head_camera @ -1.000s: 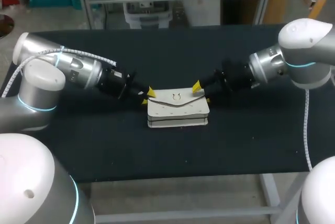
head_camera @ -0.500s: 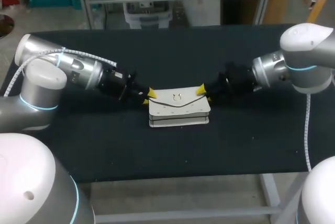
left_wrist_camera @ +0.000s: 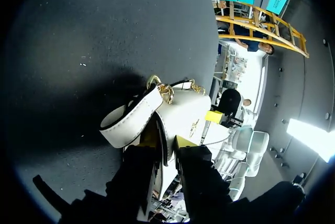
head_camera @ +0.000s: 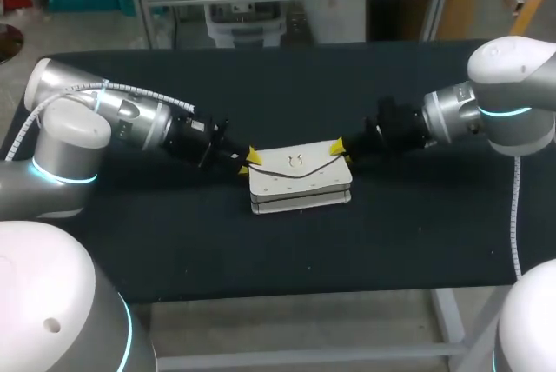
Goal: Pick up the bag, open it, inspect its contents, close it, and place it on the opposite side
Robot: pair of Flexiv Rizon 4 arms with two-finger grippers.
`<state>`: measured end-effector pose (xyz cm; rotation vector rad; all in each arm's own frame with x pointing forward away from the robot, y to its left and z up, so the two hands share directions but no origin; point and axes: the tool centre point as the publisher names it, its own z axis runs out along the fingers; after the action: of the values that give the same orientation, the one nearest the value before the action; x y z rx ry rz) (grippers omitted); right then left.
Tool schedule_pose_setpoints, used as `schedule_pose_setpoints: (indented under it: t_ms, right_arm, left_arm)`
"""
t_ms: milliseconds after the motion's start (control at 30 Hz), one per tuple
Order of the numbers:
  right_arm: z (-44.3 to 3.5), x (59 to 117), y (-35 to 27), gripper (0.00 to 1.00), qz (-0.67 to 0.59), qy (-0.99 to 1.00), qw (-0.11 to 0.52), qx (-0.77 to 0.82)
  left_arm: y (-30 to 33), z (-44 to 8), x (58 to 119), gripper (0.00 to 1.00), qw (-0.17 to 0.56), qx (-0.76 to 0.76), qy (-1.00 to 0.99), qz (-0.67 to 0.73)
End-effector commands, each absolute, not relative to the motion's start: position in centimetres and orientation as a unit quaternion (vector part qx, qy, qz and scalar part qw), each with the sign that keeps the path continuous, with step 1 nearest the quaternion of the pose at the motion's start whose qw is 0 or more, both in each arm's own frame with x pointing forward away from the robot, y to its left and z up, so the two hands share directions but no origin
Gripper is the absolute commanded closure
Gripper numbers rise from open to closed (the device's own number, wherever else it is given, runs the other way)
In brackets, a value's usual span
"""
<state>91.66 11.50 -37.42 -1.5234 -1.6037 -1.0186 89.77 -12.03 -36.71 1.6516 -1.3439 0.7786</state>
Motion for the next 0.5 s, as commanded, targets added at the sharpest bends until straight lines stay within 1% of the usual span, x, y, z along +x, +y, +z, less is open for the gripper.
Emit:
schedule_pose_setpoints:
  t_ms: [33, 100, 133, 167, 200, 233, 267, 300, 367, 433, 467, 500]
  right_arm:
    - [-37.8, 91.9, 12.5, 1.00, -0.389, -0.618, 0.351, -0.586]
    - [-38.2, 91.9, 12.4, 1.00, -0.388, -0.616, 0.354, -0.587]
    - [-38.4, 91.8, 12.2, 0.95, -0.386, -0.614, 0.355, -0.590]
    - [-38.5, 91.7, 12.0, 0.63, -0.387, -0.612, 0.355, -0.591]
    - [-38.5, 91.7, 11.9, 0.56, -0.387, -0.611, 0.354, -0.593]
    - [-38.5, 91.6, 11.6, 0.44, -0.388, -0.610, 0.351, -0.595]
    - [-38.5, 91.5, 11.4, 0.33, -0.389, -0.608, 0.350, -0.597]
    - [-38.4, 91.5, 11.3, 0.27, -0.391, -0.607, 0.349, -0.598]
    - [-38.3, 91.5, 11.1, 0.29, -0.394, -0.605, 0.347, -0.598]
    - [-38.1, 91.6, 11.1, 0.28, -0.397, -0.605, 0.345, -0.598]
    - [-38.0, 91.6, 11.1, 0.26, -0.398, -0.605, 0.344, -0.597]
    - [-37.8, 91.6, 11.1, 0.27, -0.399, -0.606, 0.344, -0.597]
  left_arm:
    - [-13.6, -37.7, 90.5, 1.00, 0.432, 0.654, -0.541, 0.306]
    - [-13.7, -37.8, 90.5, 1.00, 0.433, 0.655, -0.541, 0.302]
    - [-13.6, -37.8, 90.5, 0.78, 0.431, 0.657, -0.540, 0.302]
    - [-13.3, -37.6, 90.5, 0.53, 0.430, 0.658, -0.539, 0.304]
    - [-13.2, -37.5, 90.4, 0.45, 0.429, 0.658, -0.538, 0.305]
    - [-13.0, -37.3, 90.4, 0.38, 0.428, 0.658, -0.537, 0.307]
    - [-12.8, -37.1, 90.3, 0.22, 0.426, 0.661, -0.534, 0.311]
    - [-12.6, -36.9, 90.2, 0.22, 0.424, 0.661, -0.534, 0.314]
    - [-12.5, -36.6, 90.0, 0.31, 0.422, 0.661, -0.532, 0.319]
    - [-12.3, -36.4, 89.9, 0.52, 0.423, 0.660, -0.529, 0.324]
    - [-12.3, -36.3, 89.8, 0.56, 0.426, 0.658, -0.530, 0.324]
    - [-12.2, -36.3, 89.7, 0.57, 0.427, 0.657, -0.530, 0.325]
